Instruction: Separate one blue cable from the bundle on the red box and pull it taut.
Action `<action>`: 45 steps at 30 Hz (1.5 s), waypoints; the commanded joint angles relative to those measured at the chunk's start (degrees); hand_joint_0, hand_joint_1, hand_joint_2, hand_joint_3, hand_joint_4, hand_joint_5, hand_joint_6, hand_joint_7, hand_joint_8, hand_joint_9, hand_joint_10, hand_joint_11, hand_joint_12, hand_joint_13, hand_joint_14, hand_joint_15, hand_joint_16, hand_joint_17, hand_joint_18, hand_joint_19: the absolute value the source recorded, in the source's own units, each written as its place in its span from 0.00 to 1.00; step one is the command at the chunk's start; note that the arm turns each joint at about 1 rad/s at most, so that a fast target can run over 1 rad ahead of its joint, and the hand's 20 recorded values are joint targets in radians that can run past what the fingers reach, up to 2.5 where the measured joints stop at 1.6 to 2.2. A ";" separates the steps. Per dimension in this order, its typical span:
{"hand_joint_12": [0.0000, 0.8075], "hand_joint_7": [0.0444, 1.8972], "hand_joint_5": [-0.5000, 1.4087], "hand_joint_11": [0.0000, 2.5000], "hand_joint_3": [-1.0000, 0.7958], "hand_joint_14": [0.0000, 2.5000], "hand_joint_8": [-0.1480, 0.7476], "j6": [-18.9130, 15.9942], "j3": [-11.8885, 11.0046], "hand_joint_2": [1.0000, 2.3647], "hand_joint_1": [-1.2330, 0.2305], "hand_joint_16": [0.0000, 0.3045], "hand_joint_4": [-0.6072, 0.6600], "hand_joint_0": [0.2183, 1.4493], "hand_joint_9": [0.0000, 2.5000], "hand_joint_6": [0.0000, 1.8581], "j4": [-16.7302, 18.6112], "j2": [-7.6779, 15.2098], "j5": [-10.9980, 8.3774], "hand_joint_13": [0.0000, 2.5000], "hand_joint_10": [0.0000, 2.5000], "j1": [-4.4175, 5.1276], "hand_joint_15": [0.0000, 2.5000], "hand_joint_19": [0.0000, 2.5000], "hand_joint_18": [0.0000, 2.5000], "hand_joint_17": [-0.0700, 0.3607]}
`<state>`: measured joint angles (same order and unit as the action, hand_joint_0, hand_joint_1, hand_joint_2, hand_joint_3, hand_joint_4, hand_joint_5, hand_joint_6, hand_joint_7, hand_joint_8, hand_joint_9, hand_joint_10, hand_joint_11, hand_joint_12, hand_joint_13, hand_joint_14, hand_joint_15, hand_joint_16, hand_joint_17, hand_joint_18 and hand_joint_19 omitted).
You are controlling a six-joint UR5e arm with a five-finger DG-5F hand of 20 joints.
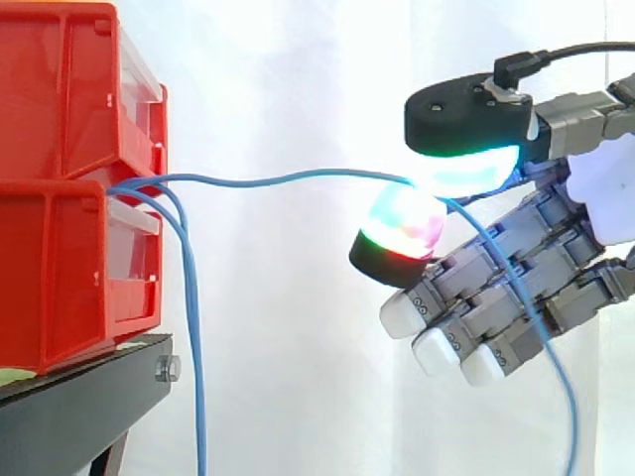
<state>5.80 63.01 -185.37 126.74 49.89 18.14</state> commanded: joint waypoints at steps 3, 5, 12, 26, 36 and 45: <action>0.47 0.42 0.22 0.09 0.54 0.01 0.42 0.00 0.09 0.00 0.23 0.21 0.28 0.34 0.25 0.51 0.01 0.00 0.03 0.22 0.00 -0.03 0.15 0.16 0.18 0.49; 0.46 0.42 0.22 0.10 0.55 0.01 0.42 0.00 0.09 0.00 0.23 0.20 0.28 0.34 0.25 0.51 0.01 0.00 0.03 0.22 0.00 -0.03 0.14 0.16 0.18 0.48; 0.45 0.43 0.22 0.10 0.54 0.01 0.40 0.00 0.09 0.00 0.23 0.19 0.28 0.34 0.25 0.51 0.01 0.00 -0.06 0.22 0.00 -0.03 0.14 0.17 0.19 0.46; 0.44 0.42 0.22 0.10 0.54 0.01 0.39 0.00 0.18 0.00 0.23 0.18 0.28 0.34 0.24 0.51 0.01 0.00 0.03 0.22 0.00 -0.03 0.14 0.19 0.19 0.44; 0.43 0.43 0.22 0.10 0.55 0.01 0.39 0.00 0.18 0.01 0.23 0.18 0.28 0.34 0.25 0.51 0.01 0.00 0.03 0.22 0.00 -0.03 0.15 0.19 0.20 0.44; 0.43 0.43 0.22 0.10 0.55 0.01 0.39 0.00 0.18 0.00 0.23 0.17 0.28 0.34 0.25 0.51 0.01 0.00 0.03 0.22 0.00 0.06 0.15 0.19 0.20 0.44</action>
<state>5.80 63.19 -185.36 126.74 49.92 18.12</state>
